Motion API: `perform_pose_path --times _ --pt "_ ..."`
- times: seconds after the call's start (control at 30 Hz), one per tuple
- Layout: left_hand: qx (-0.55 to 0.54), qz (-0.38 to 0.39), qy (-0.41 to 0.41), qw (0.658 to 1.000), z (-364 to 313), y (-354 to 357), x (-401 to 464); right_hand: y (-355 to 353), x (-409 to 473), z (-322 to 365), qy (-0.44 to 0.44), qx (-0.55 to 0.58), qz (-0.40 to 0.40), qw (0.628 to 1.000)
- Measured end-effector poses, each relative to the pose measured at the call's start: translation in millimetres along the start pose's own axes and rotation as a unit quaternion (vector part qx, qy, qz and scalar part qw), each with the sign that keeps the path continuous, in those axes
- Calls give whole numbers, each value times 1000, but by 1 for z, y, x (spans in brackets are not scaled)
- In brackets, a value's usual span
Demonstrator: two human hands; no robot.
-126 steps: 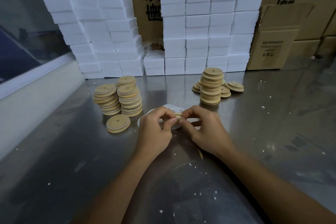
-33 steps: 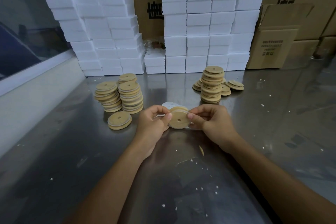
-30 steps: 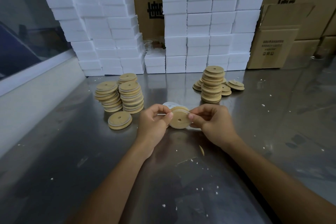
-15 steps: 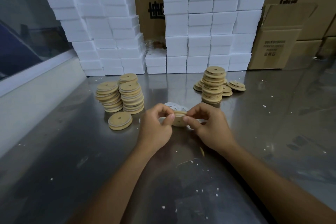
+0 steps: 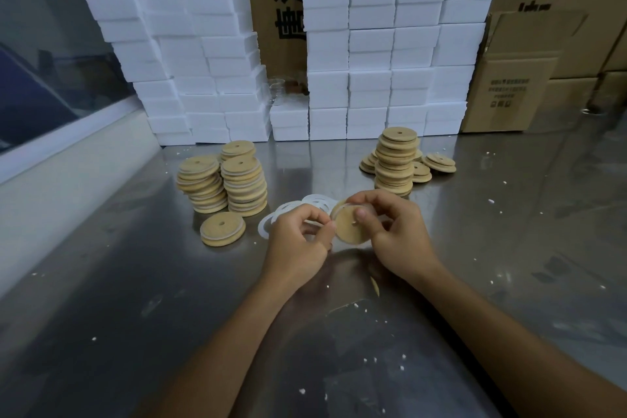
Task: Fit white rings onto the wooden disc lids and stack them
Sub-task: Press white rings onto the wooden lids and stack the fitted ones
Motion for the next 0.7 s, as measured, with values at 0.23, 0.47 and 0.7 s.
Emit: perform_pose_path --times 0.23,0.47,0.7 --pt "-43 4 -59 997 1 -4 2 4 0 -1 5 8 15 1000" --pt "-211 -168 -112 956 -1 -31 8 0 1 -11 82 34 -28 996" --pt "-369 -366 -191 833 10 -34 -4 2 3 -17 111 12 -32 993"
Point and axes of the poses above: each hand's wrist, its own x-axis towards the middle knuckle, its own y-axis out of the palm, z = x × y, the point moved 5 cm from there along x, towards the middle knuckle, and after that the axes turned 7 degrees about -x, right-handed, at the moved point
